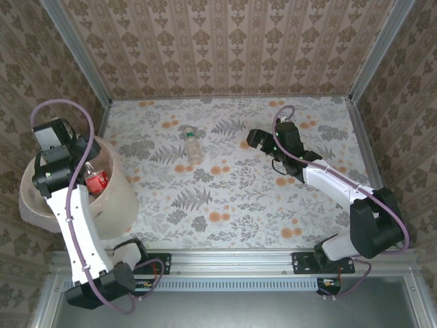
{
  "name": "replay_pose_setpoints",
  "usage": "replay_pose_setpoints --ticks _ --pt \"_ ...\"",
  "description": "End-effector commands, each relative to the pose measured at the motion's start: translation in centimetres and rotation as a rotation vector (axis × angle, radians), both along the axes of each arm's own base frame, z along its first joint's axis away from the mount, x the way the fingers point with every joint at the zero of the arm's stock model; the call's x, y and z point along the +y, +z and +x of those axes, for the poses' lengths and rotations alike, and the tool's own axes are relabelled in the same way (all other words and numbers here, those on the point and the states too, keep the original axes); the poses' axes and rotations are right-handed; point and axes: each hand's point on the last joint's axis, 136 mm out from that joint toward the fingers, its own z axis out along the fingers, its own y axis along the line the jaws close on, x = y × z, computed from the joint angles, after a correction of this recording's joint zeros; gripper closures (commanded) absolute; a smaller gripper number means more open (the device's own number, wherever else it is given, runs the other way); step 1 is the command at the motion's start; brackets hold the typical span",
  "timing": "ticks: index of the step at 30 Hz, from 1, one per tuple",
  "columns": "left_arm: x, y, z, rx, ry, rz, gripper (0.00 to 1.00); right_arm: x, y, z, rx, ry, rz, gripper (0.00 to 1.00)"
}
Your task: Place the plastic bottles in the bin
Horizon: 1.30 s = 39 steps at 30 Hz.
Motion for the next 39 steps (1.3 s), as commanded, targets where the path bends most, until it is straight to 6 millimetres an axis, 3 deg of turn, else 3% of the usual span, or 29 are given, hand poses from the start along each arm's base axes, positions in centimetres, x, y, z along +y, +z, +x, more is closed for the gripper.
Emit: replay_pose_setpoints --ticks 1,7,11,15,19,23,29,33,39 --pt "-2.5 2.2 -0.5 -0.089 -0.06 -0.054 0.23 0.2 0.8 0.4 -0.009 0.005 0.011 0.0" --pt "-6.6 4.0 1.7 -0.169 -0.184 -0.067 0.11 0.2 0.9 0.3 -0.011 0.007 0.013 0.0" --pt "-11.3 5.1 4.0 -0.244 -0.356 -0.108 0.02 -0.1 0.7 0.0 -0.01 0.0 0.007 0.0" --pt "-15.4 4.0 6.7 -0.234 -0.49 -0.149 0.0 -0.3 0.7 -0.3 -0.008 -0.006 0.014 0.0" --pt "-19.4 1.6 9.5 -0.167 -0.586 -0.171 0.0 -0.8 0.7 -1.2 -0.014 -0.015 0.012 0.0" --pt "-22.7 -2.3 12.7 -0.082 -0.59 -0.155 0.0 -1.4 -0.3 -2.4 0.006 -0.016 -0.011 0.0" --pt "-27.2 -9.7 16.9 0.064 -0.555 -0.122 0.0 -2.5 -1.3 -3.8 0.033 -0.013 -0.079 0.0" --pt "-28.2 -15.4 18.8 0.176 -0.504 -0.126 0.0 -3.2 -1.1 -4.4 0.031 -0.016 -0.122 0.0" --pt "-29.3 -22.9 19.8 0.348 -0.495 -0.133 0.0 -3.9 -1.1 -5.2 0.025 -0.021 -0.158 0.0"
